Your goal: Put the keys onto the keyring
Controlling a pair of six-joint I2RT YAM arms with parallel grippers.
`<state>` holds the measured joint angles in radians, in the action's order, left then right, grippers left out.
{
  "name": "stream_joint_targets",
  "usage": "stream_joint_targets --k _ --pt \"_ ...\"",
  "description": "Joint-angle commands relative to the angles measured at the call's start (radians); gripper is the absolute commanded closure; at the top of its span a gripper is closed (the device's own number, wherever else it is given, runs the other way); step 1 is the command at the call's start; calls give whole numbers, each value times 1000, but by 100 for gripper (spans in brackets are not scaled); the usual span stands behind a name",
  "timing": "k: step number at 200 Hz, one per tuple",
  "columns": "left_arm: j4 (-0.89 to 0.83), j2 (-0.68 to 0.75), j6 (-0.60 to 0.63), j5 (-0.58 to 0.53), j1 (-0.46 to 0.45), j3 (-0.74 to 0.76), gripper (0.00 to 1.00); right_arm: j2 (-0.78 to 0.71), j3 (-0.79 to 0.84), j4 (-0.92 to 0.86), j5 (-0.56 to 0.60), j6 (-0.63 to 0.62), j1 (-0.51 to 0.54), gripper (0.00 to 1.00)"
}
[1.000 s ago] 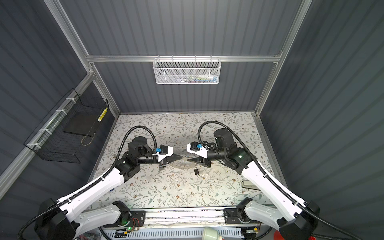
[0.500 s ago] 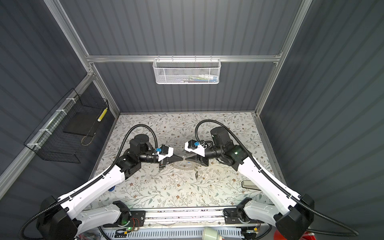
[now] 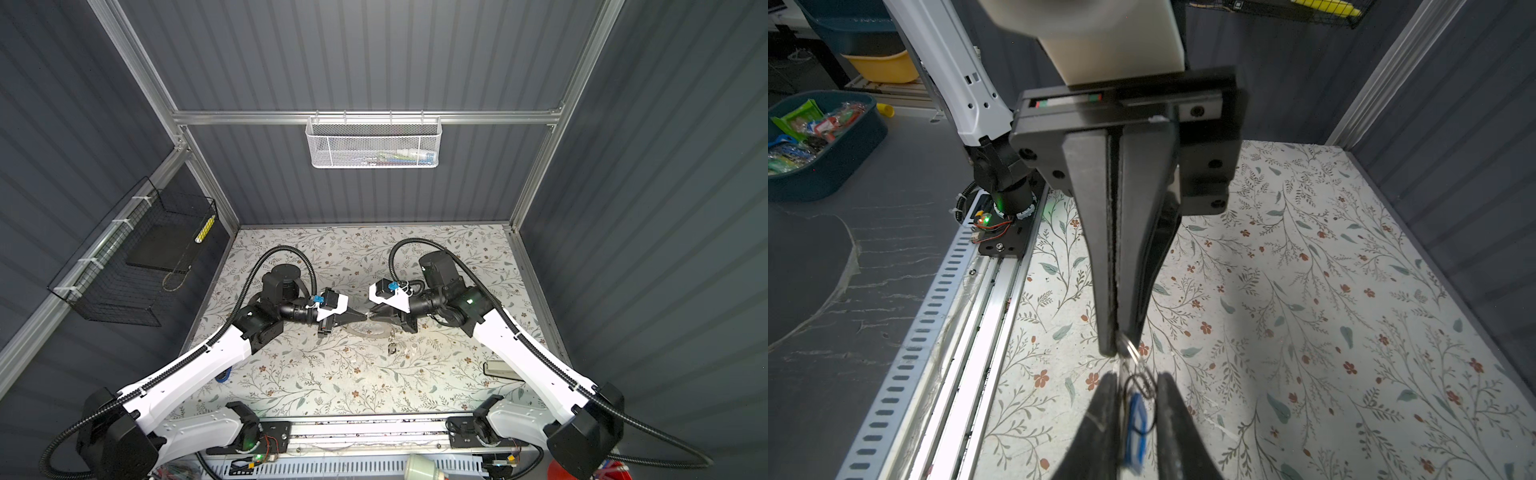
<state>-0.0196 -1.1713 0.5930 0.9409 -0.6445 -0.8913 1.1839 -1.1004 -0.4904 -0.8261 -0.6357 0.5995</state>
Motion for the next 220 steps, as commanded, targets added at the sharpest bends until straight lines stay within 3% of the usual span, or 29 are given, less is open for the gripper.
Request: stream_joint_targets --k 1,75,105,121,166,220 --pt "-24 -4 28 66 -1 -41 100 13 -36 -13 -21 -15 -6 86" --pt "-95 -23 78 45 -3 -74 100 20 -43 -41 10 -32 -9 100" --pt "-146 -15 106 -65 -5 -90 65 26 -67 -82 49 -25 -8 100" --pt "-170 1 122 -133 -10 -98 60 37 -89 -121 72 -13 -8 100" --pt "-210 10 107 -272 -58 -137 61 76 -143 -201 120 34 -4 100" --pt "-238 -45 76 -387 -124 -189 73 80 -163 -221 168 60 8 100"
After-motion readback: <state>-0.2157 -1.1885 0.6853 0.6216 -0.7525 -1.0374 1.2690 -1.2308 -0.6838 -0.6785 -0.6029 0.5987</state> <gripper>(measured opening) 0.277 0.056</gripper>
